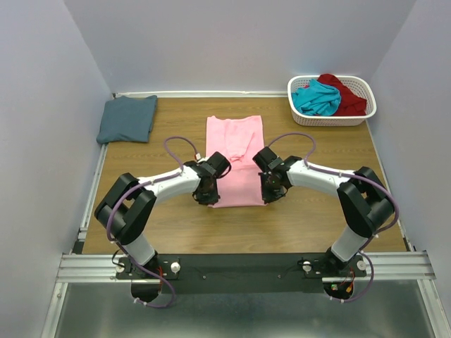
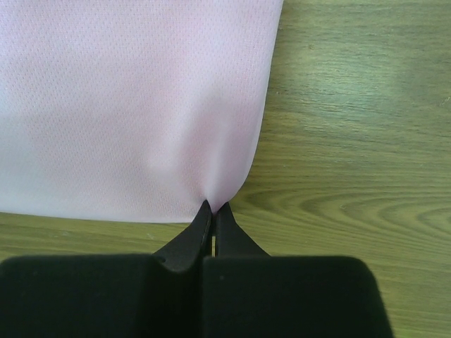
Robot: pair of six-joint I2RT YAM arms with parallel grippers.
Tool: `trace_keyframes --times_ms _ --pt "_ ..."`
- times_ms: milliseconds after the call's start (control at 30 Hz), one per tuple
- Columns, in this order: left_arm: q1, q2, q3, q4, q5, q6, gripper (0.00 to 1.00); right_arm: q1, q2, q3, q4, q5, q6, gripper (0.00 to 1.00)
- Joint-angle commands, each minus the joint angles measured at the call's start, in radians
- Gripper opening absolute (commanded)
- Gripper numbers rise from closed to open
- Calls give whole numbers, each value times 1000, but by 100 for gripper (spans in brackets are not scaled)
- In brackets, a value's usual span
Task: Fold and stack the t-shirts
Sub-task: Fold the tshirt
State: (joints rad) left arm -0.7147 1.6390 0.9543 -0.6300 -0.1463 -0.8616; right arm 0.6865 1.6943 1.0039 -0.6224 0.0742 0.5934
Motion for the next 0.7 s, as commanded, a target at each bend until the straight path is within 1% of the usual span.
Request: trace_keyframes --times_ms 0,33,100,267,433,500,533,600,633,667 --pt "-19 68 -12 -10 -4 -8 23 11 19 -51 -46 16 -15 1" --pt "-19 67 -12 -11 -3 -7 12 11 18 -50 -46 16 -17 1" --pt "-20 71 -14 -7 4 -4 0 10 13 -45 -45 18 -18 1" --pt "-22 52 -6 -14 22 36 0 10 -15 -19 -51 39 -37 1" --pt "-20 -69 -5 -74 4 50 0 10 -68 24 -143 75 -81 1" --pt "-23 -94 -8 -115 2 78 0 10 -84 33 -174 29 -99 1" --pt "-29 -120 -21 -122 17 93 0 10 -85 38 -218 3 -122 1" --pt "-48 -152 -40 -151 86 108 0 10 -100 55 -281 -58 -142 1" --pt "-63 -201 -54 -164 111 105 0 10 -116 53 -334 -69 -161 1" --pt "-103 -229 -58 -196 141 99 0 10 -133 49 -361 -115 -170 1"
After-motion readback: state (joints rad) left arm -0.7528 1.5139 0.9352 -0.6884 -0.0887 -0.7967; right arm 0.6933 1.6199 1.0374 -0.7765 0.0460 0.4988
